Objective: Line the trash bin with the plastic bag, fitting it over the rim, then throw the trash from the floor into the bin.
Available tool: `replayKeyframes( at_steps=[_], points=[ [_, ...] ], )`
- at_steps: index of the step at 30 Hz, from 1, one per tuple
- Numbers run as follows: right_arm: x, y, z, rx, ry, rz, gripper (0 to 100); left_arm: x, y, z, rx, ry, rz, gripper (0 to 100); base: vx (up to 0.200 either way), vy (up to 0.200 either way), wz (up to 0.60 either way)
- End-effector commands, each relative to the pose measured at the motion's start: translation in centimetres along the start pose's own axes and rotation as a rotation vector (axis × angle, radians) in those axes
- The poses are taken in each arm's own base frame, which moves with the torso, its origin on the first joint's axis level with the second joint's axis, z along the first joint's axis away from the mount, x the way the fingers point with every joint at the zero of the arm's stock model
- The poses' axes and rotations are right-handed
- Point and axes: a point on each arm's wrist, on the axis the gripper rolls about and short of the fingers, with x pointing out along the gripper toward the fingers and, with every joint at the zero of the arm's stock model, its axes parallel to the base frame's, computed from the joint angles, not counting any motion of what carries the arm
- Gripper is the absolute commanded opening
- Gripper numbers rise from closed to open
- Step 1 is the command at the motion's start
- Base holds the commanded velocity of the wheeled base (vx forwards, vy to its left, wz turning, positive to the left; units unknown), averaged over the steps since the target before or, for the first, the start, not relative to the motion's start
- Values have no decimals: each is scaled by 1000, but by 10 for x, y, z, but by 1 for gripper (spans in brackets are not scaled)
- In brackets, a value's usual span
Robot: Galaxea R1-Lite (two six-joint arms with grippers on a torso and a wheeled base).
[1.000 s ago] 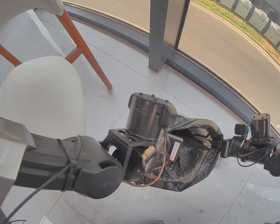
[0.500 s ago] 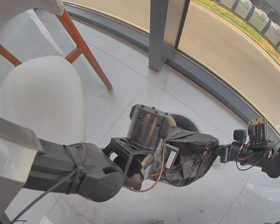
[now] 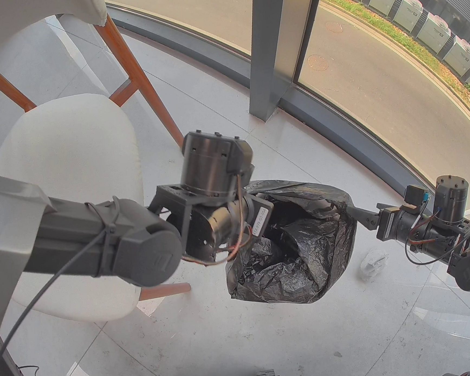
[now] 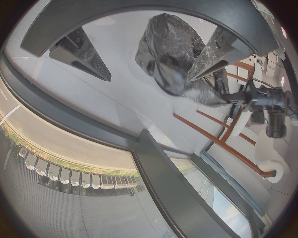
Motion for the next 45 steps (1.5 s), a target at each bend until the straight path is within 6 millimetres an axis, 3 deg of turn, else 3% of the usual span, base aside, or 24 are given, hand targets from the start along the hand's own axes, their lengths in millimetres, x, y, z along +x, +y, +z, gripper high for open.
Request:
replayKeyframes(
  at_steps=[1, 4, 8, 9, 16, 19, 27, 32, 36, 40, 43, 45],
  points=[
    [-7, 8, 24, -3, -99, 28, 100, 17, 6, 2, -17, -17, 11, 0, 0, 0, 0],
    [-9, 9, 25, 0, -98, 27, 100, 20, 5, 7, -27, -60, 17, 0, 0, 0, 0],
    [-10, 10, 26, -3, -103, 32, 100, 31, 2, -2, 12, -54, 22, 0, 0, 0, 0],
    [-10, 10, 26, -3, -104, 34, 100, 32, 6, -3, 32, -49, 27, 100, 0, 0, 0],
    [-10, 11, 25, -7, -100, 34, 100, 35, 22, -10, 64, -23, 66, 100, 0, 0, 0],
    [-8, 11, 26, -13, -106, 36, 100, 26, 44, -24, 107, 28, 101, 100, 0, 0, 0],
    [-8, 13, 23, -13, -98, 41, 100, 24, 42, -44, 120, 25, 105, 100, 0, 0, 0],
    [-9, 15, 23, -16, -98, 47, 100, 30, 52, -39, 134, 9, 133, 100, 0, 0, 0],
    [-9, 15, 23, -18, -98, 47, 100, 54, 74, -29, 170, -28, 199, 100, 0, 0, 0],
    [-8, 15, 22, -17, -93, 46, 100, 72, 73, -14, 134, -149, 242, 100, 0, 0, 0],
    [-7, 17, 20, -17, -88, 54, 100, 70, 72, -11, 132, -162, 240, 100, 0, 0, 0],
    [-7, 17, 19, -18, -85, 48, 100, 56, 75, -5, 133, -158, 233, 100, 0, 0, 0]
  ],
)
